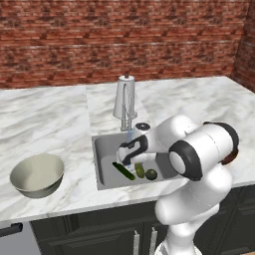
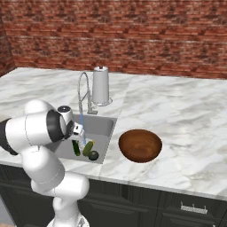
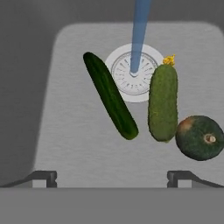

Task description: Pick the cucumbers from the sink and place them in one bowl. Place the squash in the other bowl. Then turn off the sink faucet.

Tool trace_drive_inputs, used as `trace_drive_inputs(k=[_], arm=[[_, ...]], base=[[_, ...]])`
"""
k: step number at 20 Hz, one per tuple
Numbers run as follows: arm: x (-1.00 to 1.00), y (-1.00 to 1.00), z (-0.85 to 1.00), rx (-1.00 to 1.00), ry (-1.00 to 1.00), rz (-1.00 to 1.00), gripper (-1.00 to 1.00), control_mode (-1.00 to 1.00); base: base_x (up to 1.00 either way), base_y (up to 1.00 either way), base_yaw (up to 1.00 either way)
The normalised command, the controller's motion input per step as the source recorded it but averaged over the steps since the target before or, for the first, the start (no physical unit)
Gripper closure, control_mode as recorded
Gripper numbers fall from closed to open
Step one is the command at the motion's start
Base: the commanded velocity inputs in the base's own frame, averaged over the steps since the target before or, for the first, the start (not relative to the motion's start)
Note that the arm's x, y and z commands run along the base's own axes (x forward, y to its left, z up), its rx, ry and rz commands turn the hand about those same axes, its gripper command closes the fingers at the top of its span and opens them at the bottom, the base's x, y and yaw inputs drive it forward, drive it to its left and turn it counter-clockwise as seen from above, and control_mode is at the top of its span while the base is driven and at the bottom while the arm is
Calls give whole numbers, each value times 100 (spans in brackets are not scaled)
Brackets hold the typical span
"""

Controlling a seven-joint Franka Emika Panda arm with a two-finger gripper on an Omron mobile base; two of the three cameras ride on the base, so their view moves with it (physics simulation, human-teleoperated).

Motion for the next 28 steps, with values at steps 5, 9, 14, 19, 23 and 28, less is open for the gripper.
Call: trace_drive_inputs(k=[5,9,14,19,23,28], arm=[[3,0,-20,0,0,0,-100,-100],[5,0,-19,0,0,0,-100,-100],[8,3,-16,0,0,0,-100,-100],[14,5,-12,0,0,0,-100,-100],[16,6,-9,0,0,0,-100,-100],[12,8,-9,0,0,0,-100,-100]], base=[[0,0,0],[0,0,0],[0,0,0],[0,0,0],[0,0,0],[0,0,0]])
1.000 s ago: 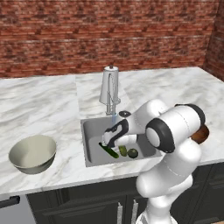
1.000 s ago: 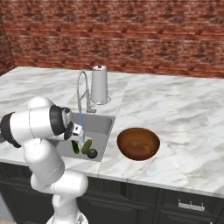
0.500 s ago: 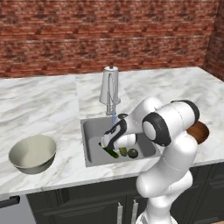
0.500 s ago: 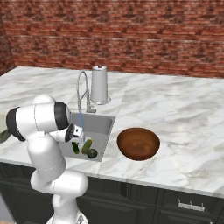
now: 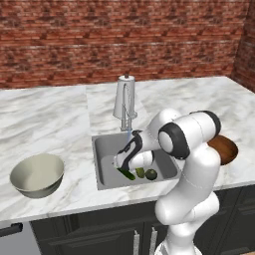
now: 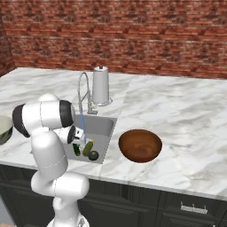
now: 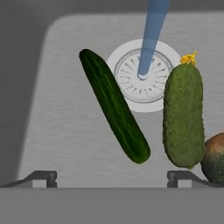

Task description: Pick the cucumbers from the sink and place them in one bowl. Place the squash in the other bowl. Then turn off the sink faucet.

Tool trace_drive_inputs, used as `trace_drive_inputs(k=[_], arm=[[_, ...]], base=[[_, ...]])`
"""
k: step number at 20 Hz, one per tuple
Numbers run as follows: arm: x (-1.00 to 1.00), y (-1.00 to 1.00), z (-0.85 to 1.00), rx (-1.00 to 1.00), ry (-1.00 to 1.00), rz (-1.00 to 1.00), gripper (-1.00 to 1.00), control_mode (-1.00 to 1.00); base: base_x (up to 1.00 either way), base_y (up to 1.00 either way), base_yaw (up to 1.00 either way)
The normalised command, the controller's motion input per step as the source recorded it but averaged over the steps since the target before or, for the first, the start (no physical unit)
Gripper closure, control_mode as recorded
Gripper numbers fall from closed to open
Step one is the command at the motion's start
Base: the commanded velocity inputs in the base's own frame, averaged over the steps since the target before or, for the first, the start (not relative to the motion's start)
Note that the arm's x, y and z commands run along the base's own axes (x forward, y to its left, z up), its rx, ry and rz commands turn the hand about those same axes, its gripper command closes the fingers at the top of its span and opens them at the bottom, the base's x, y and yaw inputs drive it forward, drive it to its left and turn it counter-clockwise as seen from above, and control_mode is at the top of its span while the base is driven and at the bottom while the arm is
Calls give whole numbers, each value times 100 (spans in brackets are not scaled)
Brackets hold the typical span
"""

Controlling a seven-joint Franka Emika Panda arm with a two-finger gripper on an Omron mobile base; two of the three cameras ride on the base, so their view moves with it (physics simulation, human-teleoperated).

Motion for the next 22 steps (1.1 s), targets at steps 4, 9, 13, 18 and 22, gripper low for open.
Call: trace_drive_inputs(k=[4,9,13,18,22], arm=[[9,10,-11,0,0,0,-100,-100],[10,7,-11,0,0,0,-100,-100],[11,0,-7,0,0,0,-100,-100],[13,0,-7,0,0,0,-100,-100],[14,0,-13,0,0,0,-100,-100]], base=[[0,0,0],[0,0,0],[0,0,0],[0,0,0],[0,0,0]])
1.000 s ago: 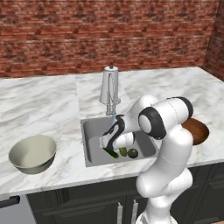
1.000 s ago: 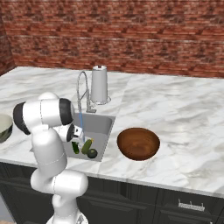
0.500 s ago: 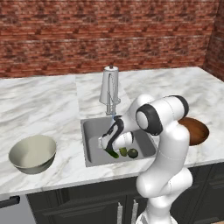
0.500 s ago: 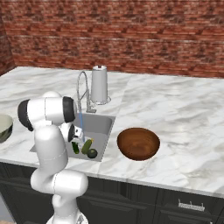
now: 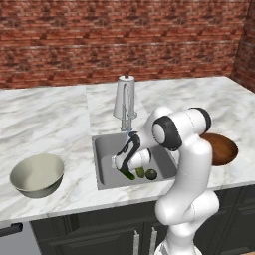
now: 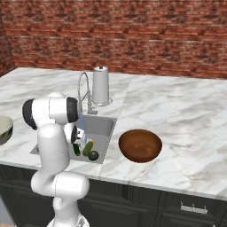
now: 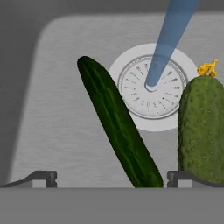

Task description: Pick the cucumbers from the sink and place them in one bowl. Place the squash in the other bowl. Then turn off the sink faucet.

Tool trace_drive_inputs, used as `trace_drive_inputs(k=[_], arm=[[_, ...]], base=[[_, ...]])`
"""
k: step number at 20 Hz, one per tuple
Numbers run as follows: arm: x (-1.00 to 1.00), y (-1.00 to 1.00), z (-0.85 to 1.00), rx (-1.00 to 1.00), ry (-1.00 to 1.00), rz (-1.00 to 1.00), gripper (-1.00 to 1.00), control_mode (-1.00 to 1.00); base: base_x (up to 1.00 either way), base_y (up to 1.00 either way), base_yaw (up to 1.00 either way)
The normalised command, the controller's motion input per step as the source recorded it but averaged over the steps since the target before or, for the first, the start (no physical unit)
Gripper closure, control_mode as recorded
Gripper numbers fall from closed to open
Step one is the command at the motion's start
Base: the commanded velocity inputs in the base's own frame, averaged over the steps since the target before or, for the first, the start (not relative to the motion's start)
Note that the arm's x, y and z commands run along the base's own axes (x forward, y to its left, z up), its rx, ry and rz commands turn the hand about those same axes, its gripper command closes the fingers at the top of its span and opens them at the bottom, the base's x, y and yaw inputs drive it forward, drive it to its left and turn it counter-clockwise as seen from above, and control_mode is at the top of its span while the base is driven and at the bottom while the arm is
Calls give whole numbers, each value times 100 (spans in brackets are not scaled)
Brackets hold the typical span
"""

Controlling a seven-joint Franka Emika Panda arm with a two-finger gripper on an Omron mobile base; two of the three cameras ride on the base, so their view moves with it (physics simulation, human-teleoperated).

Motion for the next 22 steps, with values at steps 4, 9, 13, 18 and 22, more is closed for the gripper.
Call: trace_drive_inputs(k=[4,9,13,18,22], arm=[[15,0,-16,0,0,0,-100,-100],[17,3,-20,0,0,0,-100,-100],[19,5,-19,0,0,0,-100,-100],[22,7,-19,0,0,0,-100,-100],[21,6,-20,0,0,0,-100,-100]], base=[[0,0,0],[0,0,0],[0,0,0],[0,0,0],[0,0,0]])
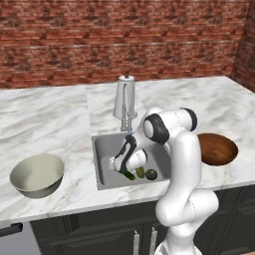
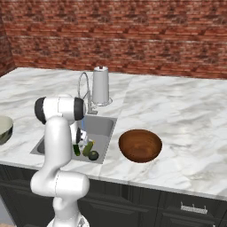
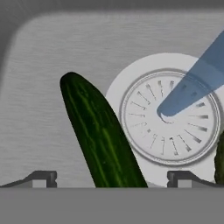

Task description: Pick the cucumbers from the sink and place them in one bowl. Place the squash in the other bowl. Then turn off the sink faucet.

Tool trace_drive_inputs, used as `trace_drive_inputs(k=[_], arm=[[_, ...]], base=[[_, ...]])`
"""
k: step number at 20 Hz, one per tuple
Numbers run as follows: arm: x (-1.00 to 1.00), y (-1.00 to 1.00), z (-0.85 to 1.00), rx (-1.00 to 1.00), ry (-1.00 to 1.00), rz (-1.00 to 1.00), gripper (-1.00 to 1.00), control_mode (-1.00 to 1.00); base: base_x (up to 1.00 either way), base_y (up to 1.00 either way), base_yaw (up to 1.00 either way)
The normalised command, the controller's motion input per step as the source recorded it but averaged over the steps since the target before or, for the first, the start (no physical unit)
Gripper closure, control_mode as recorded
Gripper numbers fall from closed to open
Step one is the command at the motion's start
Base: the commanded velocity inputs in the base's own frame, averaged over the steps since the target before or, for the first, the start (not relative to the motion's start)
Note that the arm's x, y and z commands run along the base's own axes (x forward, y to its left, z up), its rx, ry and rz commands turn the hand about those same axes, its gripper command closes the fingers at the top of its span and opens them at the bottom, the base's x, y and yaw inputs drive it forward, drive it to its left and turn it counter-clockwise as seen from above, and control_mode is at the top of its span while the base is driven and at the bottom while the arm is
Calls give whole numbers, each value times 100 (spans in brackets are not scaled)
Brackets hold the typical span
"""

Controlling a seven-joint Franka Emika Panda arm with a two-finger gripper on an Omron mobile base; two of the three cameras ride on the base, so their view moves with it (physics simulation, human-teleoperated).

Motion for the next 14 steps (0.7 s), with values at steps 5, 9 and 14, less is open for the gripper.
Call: trace_drive_inputs(k=[5,9,14], arm=[[16,7,-21,0,0,0,-100,-100],[14,7,-22,0,0,0,-100,-100],[7,1,-27,0,0,0,100,-100]], base=[[0,0,0],[0,0,0],[0,0,0]])
